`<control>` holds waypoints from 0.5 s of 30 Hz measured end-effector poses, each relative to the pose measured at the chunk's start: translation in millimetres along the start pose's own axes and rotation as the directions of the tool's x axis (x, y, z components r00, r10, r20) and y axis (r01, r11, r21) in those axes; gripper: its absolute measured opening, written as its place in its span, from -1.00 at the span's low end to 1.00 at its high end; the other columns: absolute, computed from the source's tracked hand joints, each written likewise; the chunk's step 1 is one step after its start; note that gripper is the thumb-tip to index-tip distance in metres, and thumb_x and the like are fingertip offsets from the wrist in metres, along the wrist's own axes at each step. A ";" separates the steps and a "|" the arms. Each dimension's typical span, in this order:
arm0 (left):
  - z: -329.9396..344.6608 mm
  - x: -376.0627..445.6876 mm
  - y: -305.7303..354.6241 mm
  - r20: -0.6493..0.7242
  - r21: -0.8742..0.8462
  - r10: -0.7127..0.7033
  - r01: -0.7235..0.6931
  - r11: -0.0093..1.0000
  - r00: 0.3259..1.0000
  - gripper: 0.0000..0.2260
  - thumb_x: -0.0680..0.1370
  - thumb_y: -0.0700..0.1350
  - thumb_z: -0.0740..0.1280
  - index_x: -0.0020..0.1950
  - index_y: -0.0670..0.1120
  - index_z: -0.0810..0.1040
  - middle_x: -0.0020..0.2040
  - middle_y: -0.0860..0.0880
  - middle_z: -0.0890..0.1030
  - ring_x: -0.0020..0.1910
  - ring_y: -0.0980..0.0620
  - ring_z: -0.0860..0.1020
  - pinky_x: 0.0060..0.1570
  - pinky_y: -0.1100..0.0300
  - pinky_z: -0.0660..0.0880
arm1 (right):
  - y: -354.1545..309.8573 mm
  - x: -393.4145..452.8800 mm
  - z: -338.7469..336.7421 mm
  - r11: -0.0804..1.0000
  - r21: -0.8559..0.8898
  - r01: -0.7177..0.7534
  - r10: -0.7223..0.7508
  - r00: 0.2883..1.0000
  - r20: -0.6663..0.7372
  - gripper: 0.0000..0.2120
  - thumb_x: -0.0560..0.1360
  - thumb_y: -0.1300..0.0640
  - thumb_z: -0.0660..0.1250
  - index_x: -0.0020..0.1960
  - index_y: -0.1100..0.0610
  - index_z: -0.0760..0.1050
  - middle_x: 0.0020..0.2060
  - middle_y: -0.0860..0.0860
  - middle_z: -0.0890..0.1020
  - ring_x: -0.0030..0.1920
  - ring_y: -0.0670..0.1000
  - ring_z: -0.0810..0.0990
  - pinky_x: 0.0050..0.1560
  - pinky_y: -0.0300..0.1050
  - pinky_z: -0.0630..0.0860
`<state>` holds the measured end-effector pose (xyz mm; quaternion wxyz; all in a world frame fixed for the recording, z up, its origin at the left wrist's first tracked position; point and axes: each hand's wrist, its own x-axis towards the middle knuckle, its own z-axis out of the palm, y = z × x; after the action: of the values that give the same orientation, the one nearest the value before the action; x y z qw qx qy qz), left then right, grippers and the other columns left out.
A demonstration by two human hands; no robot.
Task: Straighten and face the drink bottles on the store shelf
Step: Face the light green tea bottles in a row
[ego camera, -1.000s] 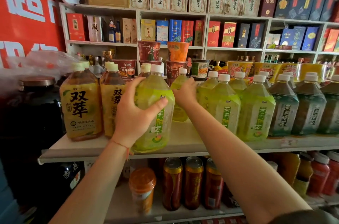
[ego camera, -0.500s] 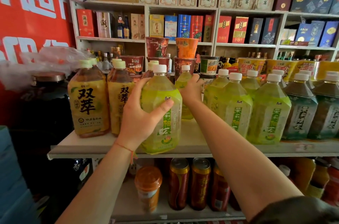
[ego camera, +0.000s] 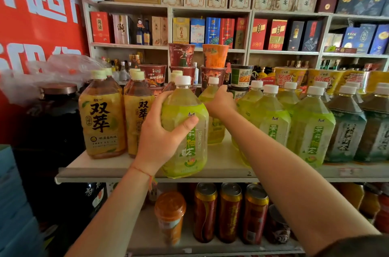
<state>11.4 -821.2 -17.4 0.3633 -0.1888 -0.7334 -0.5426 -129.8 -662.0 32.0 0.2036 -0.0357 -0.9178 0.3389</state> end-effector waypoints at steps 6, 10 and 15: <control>0.6 0.2 -2.9 -0.003 0.001 0.028 -0.028 1.000 1.000 -0.40 0.37 0.31 0.44 0.35 0.23 0.37 0.25 0.17 0.56 0.20 0.19 0.56 0.13 0.39 0.50 | 4.3 2.8 -38.3 0.992 -0.039 0.116 -0.098 0.944 0.315 -0.13 0.33 -0.02 0.58 0.48 0.19 0.22 0.28 0.13 0.49 0.25 0.16 0.51 0.15 0.02 0.56; 1.7 0.1 -3.3 -0.005 0.000 0.041 -0.041 0.999 0.999 -0.41 0.39 0.27 0.47 0.36 0.18 0.38 0.25 0.16 0.56 0.20 0.19 0.56 0.12 0.40 0.50 | -2.0 -0.3 -45.4 0.995 -0.027 0.101 -0.083 0.919 0.387 -0.40 0.38 0.12 0.48 0.32 0.19 0.32 0.16 0.13 0.52 0.18 0.18 0.53 0.16 0.07 0.56; 2.2 -0.6 -2.4 -0.009 -0.005 0.029 -0.029 1.000 1.000 -0.43 0.38 0.26 0.47 0.34 0.22 0.38 0.24 0.19 0.55 0.18 0.22 0.56 0.10 0.40 0.50 | -10.3 -7.9 -28.0 0.956 0.290 -0.049 -0.018 0.974 0.224 -0.40 0.38 -0.09 0.31 0.31 0.22 0.41 0.11 0.10 0.58 0.11 0.11 0.56 0.03 -0.01 0.56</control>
<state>9.5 -819.9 -19.8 0.3741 -0.1981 -0.7275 -0.5400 -110.7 -654.5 55.0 0.0989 0.0260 -0.8741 0.4748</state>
